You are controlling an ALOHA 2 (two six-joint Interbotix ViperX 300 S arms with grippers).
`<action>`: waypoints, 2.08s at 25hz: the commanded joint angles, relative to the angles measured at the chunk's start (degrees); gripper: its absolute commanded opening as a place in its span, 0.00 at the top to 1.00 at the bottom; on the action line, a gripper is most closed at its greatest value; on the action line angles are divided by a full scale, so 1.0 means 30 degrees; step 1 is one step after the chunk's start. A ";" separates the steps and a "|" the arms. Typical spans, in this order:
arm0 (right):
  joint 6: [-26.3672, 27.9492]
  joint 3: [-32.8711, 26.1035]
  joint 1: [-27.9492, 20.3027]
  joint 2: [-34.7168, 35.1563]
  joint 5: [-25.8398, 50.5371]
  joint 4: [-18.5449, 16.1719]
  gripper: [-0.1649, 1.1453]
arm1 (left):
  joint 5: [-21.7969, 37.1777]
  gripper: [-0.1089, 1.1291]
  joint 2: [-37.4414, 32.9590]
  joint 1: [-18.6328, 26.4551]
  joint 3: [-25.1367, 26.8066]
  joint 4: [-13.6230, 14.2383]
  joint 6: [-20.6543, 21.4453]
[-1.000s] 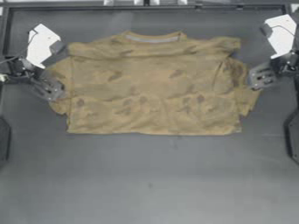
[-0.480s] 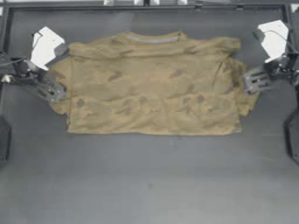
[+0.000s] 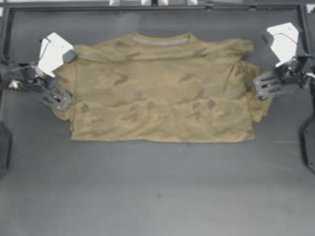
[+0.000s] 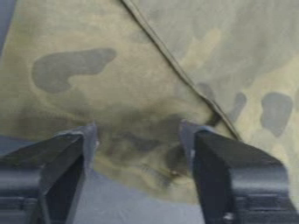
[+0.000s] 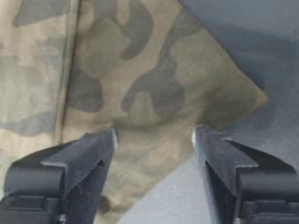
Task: Fold shirt
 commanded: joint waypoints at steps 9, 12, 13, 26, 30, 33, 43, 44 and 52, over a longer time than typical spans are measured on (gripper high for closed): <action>-0.0059 -0.0381 0.0117 0.0674 -0.0117 0.0322 0.21 | -0.0059 0.30 0.0000 0.0000 -0.0146 -0.0059 0.0000; -0.0059 -0.0352 0.0264 0.0732 0.0117 0.0469 0.22 | -0.0059 0.31 0.0029 0.0000 -0.0176 -0.0176 -0.0029; -0.0117 -0.0352 0.0322 0.0791 0.0264 0.0586 0.23 | -0.0059 0.32 0.0029 0.0000 -0.0146 -0.0205 -0.0029; -0.0410 -0.1084 0.1641 0.1318 0.1230 0.0557 0.85 | 0.0439 0.92 0.0000 -0.1143 -0.0469 -0.0381 0.0791; -0.0410 -0.1465 0.1992 0.0615 0.1553 0.0498 0.83 | 0.0879 0.89 -0.0146 -0.1553 -0.1113 -0.0293 0.0967; -0.0439 -0.1670 0.2197 -0.0322 0.1758 0.0498 0.83 | 0.1348 0.89 -0.0498 -0.1729 -0.1611 -0.0088 0.0967; -0.0234 -0.3018 0.2959 -0.3779 0.2314 0.0234 0.82 | 0.2256 0.88 -0.2959 -0.2080 -0.2988 0.0381 0.0967; -0.0205 -0.3223 0.3076 -0.3867 0.2314 0.0234 0.82 | 0.2256 0.88 -0.3105 -0.2197 -0.3193 0.0381 0.0967; -0.0059 -0.5039 0.4248 -0.3691 0.2021 0.0176 0.82 | 0.2256 0.88 -0.3018 -0.3223 -0.5186 0.0645 0.0967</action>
